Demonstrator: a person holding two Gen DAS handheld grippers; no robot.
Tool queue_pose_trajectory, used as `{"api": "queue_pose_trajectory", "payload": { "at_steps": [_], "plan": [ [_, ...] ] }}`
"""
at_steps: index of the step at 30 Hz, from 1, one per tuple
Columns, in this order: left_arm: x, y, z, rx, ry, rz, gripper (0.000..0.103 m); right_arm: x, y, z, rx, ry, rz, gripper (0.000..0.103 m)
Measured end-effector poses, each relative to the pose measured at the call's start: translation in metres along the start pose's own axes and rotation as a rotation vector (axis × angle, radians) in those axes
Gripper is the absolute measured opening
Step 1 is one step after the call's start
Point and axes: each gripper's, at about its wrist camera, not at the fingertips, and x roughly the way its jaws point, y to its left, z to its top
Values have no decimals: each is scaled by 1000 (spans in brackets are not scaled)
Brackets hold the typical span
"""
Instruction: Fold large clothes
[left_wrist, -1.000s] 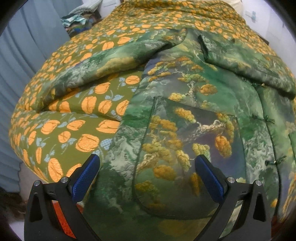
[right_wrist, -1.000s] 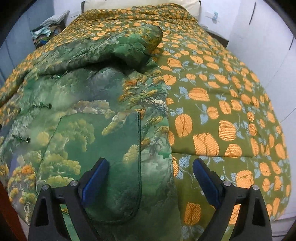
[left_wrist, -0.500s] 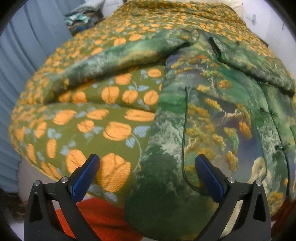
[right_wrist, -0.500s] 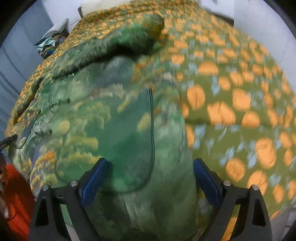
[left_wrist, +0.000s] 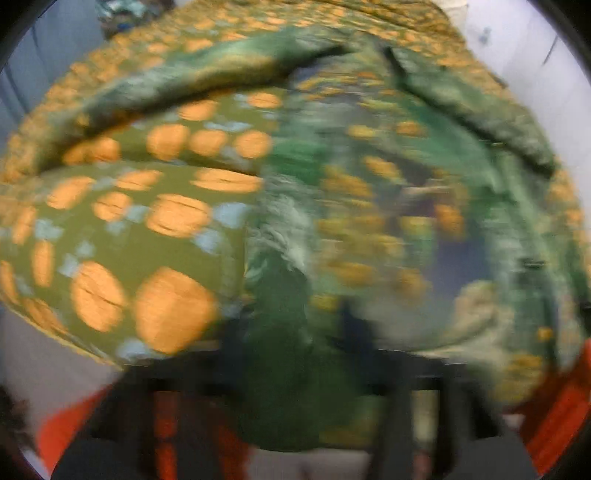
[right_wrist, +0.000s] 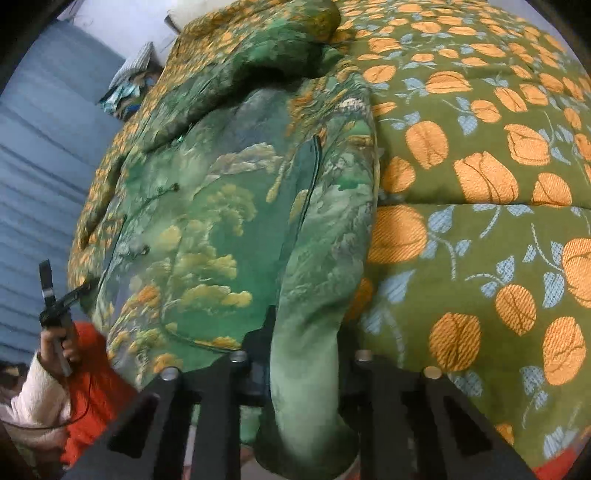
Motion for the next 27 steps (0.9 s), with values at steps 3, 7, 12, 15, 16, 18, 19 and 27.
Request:
{"api": "queue_pose_trajectory", "payload": {
  "at_steps": [3,7,12,15,16,18,19,27],
  "plan": [
    [-10,-24,-6,86,8,44,13,-7,20,-2,-99,28,-74,15],
    [-26,-32,-32,129,73,-6,13,-33,30,-14,-154,65,-119,15],
    [-12,-25,-56,88,99,9,34,-42,19,-43,-135,103,-137,19],
    [-18,-20,-51,50,88,38,51,-26,14,-46,-104,74,-200,70],
    [-28,-19,-49,55,62,42,56,-24,17,-47,-102,68,-219,89],
    [-55,-16,-40,65,-5,50,74,-31,23,-50,-109,27,-221,90],
    [-72,-13,-33,63,-54,39,79,-39,27,-51,-108,2,-236,90],
    [-83,105,99,-283,-359,-139,103,-95,85,-17,-175,-255,-214,91]
  ]
}}
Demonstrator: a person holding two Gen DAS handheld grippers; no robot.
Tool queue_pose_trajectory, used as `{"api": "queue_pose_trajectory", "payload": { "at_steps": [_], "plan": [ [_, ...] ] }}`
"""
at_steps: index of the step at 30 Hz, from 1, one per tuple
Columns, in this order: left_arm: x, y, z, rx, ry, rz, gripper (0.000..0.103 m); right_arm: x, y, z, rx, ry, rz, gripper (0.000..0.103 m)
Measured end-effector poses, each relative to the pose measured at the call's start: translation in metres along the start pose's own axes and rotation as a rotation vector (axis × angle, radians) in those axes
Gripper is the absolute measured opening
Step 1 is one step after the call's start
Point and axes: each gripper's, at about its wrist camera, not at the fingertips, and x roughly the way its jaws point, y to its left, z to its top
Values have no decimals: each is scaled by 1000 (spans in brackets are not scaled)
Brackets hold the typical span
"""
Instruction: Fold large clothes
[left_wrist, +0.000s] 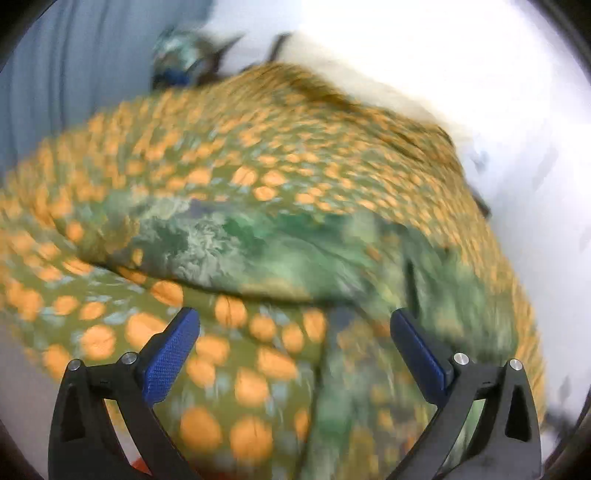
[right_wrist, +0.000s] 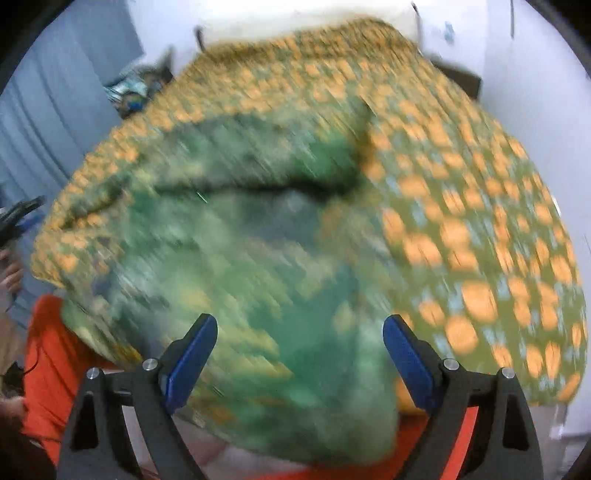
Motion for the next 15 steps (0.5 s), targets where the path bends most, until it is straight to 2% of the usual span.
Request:
{"api": "queue_pose_trajectory", "payload": {
  "at_steps": [3,4,7,8,9,10,11,12,15],
  "plan": [
    [81,55,9,-204,121,49,100,4,31,20,-33,-33,67,91],
    [96,74,7,-254,127,81,100,9,45,25,-50,-29,89,91],
    [118,105,10,-378,93,118,100,20,77,29,-112,0,130,91],
    [117,114,12,-419,59,117,85,22,85,26,-127,11,139,91],
    [113,122,13,-459,11,107,28,25,93,23,-148,27,148,91],
    [115,123,17,-472,6,107,8,30,100,18,-169,43,148,91],
    [113,122,18,-468,4,105,9,34,106,12,-187,60,147,91],
    [107,115,22,-426,-16,134,8,37,108,6,-197,73,145,91],
    [81,63,48,-168,-101,244,7,44,101,-5,-171,89,156,91]
  ]
}}
